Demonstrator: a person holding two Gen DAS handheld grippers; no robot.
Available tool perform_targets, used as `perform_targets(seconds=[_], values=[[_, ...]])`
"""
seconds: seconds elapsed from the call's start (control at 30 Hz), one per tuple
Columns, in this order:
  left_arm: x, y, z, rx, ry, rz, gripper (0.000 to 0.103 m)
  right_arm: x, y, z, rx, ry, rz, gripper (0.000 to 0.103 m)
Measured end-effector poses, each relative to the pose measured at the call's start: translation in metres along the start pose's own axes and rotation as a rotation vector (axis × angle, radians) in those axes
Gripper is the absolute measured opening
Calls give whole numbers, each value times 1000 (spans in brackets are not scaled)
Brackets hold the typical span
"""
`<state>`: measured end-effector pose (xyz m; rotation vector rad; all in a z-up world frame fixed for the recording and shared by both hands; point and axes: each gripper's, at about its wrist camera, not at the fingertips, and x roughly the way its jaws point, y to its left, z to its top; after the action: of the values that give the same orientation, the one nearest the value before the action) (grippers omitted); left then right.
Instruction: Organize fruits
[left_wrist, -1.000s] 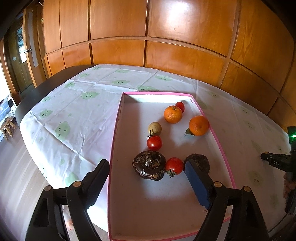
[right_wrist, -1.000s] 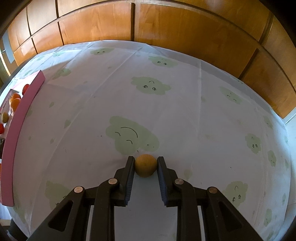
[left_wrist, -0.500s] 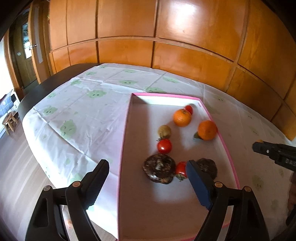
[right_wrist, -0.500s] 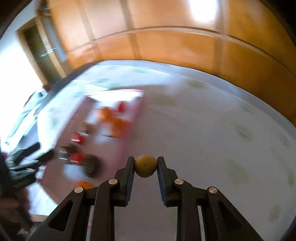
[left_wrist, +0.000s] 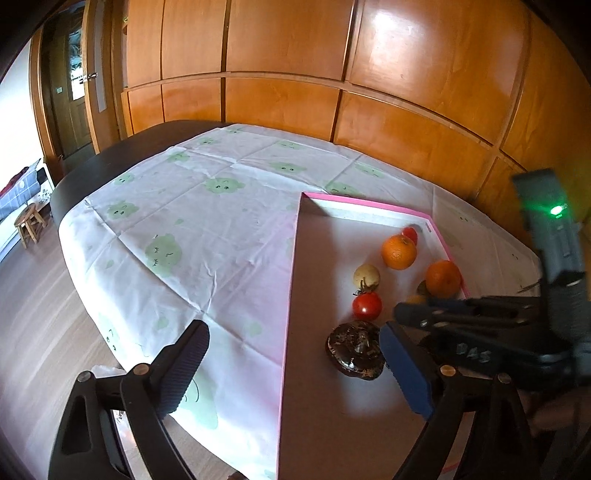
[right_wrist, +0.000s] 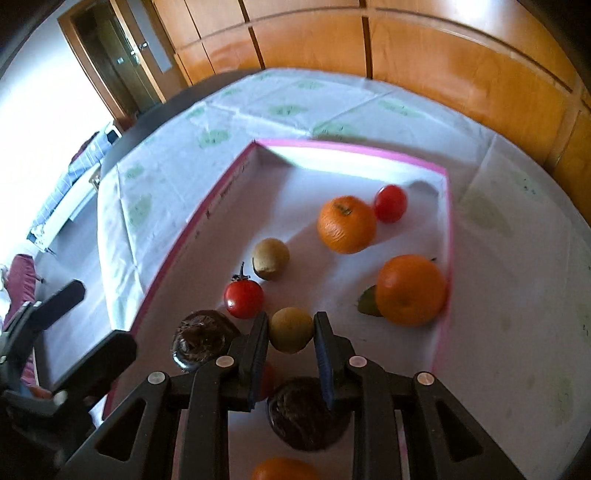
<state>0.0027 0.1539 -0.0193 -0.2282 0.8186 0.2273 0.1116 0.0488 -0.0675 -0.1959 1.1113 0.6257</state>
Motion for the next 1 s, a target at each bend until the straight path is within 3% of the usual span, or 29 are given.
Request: perform_targets(seconds=[0.27,0.5,0.67,1.0], values=[[-2,-2,0,-3,-8,12,100,-24,-2,-8,32,-79,7,32],[-11,-14,-3,25,-35,10,103,-70,-17,-40,122,-214,-126,34],[-18,-30,-11,67,-45,8,103,-86,-28,-72,187,-258,-233,35],[-28,-56,-23,105,-61,7,103,-103,-33,-108,220,-301,-302,36]])
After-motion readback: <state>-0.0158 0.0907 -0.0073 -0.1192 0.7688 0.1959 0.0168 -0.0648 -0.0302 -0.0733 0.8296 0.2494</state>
